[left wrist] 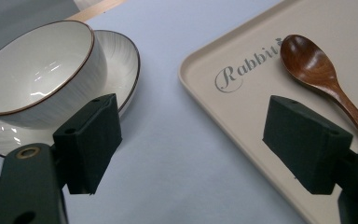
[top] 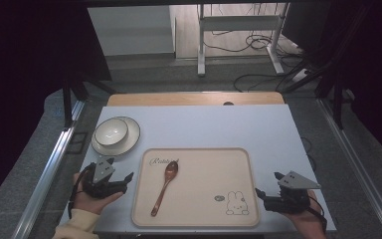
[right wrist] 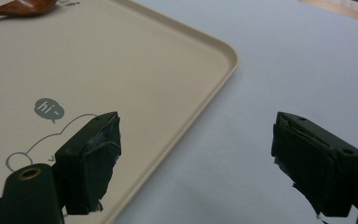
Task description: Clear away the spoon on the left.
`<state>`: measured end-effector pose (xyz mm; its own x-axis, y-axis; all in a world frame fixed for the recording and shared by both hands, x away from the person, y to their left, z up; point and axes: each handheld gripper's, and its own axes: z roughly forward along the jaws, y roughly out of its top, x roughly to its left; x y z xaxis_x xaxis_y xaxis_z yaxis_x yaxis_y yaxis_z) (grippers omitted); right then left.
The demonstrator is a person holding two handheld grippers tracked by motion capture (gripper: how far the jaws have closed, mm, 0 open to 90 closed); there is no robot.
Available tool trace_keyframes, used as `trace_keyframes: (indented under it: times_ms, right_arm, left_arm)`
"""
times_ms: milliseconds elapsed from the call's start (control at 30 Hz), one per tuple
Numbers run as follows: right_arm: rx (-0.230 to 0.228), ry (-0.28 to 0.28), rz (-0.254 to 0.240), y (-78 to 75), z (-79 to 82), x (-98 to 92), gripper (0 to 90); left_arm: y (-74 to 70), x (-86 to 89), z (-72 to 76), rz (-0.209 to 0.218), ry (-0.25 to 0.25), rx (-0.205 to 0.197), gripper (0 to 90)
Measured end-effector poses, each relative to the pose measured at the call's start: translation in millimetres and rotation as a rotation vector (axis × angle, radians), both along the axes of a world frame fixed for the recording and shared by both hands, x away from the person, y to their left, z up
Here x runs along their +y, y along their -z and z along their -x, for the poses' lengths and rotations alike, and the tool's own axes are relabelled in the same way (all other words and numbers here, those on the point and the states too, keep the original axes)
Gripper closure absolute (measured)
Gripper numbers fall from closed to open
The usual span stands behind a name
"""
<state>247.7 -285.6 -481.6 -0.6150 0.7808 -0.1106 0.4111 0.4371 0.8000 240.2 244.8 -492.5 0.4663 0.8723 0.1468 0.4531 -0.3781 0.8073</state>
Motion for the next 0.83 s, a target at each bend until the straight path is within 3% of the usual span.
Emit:
trace_keyframes:
  times_ms: [300,533,833]
  right_arm:
    - [0.02,-0.006,-0.005,4.0,-8.1,0.8,16.2]
    - [0.016,-0.005,-0.005,3.6,-10.3,1.5,16.2]
    - [0.018,0.005,-0.008,5.8,-17.2,-3.3,16.2]
  left_arm:
    - [-0.7,1.7,3.6,0.079,0.007,0.039,18.5]
    - [-3.1,-4.1,9.4,0.067,0.028,0.038,18.6]
    - [-5.5,-4.2,8.9,0.077,0.008,0.04,18.7]
